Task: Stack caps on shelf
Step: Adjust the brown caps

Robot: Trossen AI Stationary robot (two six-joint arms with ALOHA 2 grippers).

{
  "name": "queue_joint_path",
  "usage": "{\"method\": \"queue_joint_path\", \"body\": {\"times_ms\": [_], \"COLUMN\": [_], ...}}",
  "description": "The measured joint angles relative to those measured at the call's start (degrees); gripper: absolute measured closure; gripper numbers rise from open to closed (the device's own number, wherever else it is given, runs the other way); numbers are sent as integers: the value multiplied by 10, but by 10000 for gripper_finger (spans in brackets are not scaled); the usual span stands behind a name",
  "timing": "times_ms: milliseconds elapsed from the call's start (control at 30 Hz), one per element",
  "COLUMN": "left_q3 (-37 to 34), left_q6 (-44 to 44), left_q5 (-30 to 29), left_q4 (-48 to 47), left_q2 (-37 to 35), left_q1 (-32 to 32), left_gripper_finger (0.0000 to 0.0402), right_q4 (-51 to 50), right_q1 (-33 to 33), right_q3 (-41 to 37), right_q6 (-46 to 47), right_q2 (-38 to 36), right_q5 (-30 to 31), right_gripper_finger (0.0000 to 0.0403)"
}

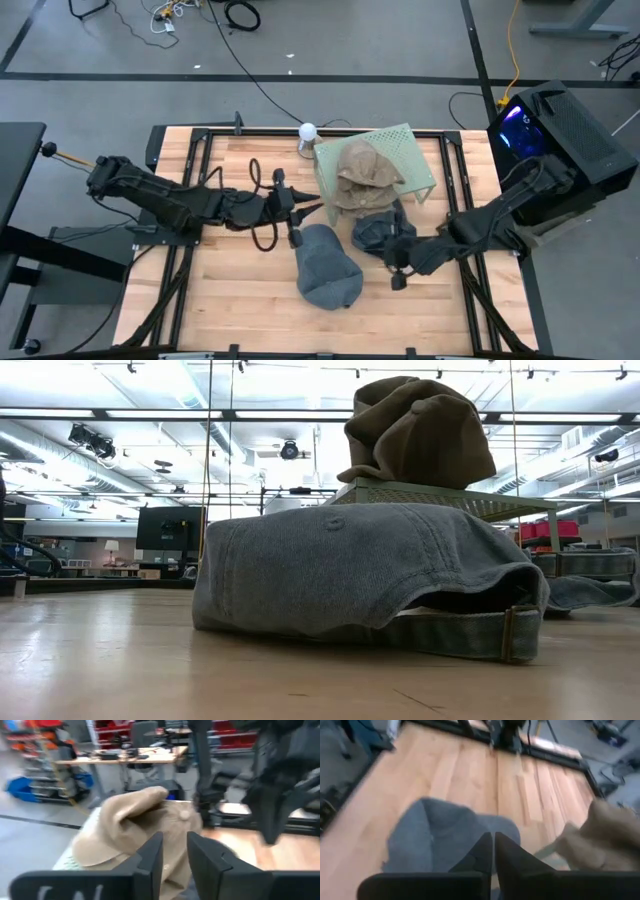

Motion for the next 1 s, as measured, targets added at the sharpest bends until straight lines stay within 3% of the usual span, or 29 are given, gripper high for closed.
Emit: {"method": "queue_joint_path", "body": {"times_ms": [100, 233, 367, 500, 833, 1000], "left_q3": [0, 0, 0, 0, 0, 0], "left_q6": [-11, -8, -25, -28, -87, -87], "left_q5": [36, 42, 62, 81, 137, 137], "left_q4": [1, 17, 40, 37, 30, 56], "left_q2": [16, 45, 67, 72, 86, 112], "left_q1": [11, 20, 41, 65, 126, 142], "left_gripper_finger": [342, 378, 382, 334, 144, 106], "right_q4": [-2, -7, -15, -40, -63, -34], "right_q1": [-8, -29, -49, -59, -87, -109], "right_q3": [0, 0, 0, 0, -7, -32], "right_q6": [10, 25, 30, 49, 71, 66], "right_q2": [17, 29, 34, 34, 34, 34], "right_q5": [16, 16, 10, 6, 30, 40], "right_gripper_finger": [399, 396, 401, 401, 402, 402]}}
